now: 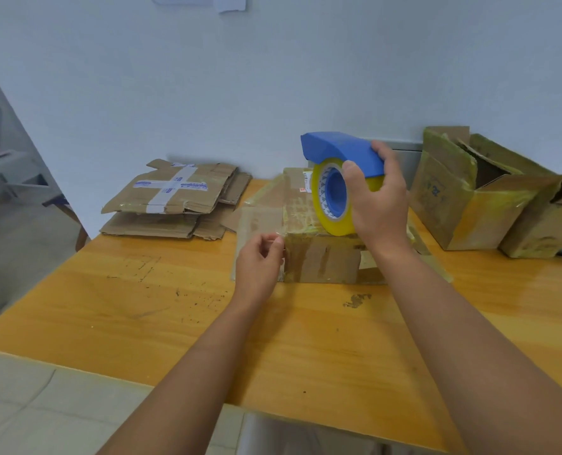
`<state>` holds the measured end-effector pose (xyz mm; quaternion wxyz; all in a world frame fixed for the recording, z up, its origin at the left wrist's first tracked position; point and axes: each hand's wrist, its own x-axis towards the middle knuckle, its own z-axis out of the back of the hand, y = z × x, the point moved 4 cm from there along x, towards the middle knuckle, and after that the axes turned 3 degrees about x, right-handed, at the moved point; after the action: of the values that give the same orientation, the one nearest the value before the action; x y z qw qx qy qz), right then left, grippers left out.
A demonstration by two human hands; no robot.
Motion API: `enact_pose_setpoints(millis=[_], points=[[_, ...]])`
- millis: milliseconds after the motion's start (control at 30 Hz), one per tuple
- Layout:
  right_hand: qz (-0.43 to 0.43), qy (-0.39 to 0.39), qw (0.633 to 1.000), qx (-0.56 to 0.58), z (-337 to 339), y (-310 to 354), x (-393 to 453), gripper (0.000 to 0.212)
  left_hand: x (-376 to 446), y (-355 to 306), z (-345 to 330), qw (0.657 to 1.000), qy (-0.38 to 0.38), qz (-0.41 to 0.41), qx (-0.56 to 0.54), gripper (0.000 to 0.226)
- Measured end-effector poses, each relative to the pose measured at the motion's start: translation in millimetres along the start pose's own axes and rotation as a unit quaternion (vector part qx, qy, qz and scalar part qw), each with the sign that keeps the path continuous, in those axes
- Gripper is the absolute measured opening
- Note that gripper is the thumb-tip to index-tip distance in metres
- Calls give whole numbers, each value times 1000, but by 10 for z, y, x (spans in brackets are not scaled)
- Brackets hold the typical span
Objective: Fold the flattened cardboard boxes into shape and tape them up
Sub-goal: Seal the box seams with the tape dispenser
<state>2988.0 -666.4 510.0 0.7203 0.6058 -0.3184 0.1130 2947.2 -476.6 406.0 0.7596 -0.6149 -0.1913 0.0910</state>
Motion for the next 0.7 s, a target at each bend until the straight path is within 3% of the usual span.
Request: enact_pose_setpoints(millis=[100,200,367,600,700], points=[[0,-4,1000,1,-4,0,-4,55,-14,11,-17,999,-25,27,-21,13],[3,-7,1000,5,-5,-1,0,53,-143,-9,-39,998,-49,-29,21,8],[4,-11,1000,3,-12,-9,10,51,-340,0,-179,992,-8,-96,86,44],[5,-11,1000,-1,-25,-18,18,56,-338,39,-126,994,43,-62,74,57],[7,-10,1000,-1,-24,-13,4,56,-385,9,-96,993,37,-75,82,76]])
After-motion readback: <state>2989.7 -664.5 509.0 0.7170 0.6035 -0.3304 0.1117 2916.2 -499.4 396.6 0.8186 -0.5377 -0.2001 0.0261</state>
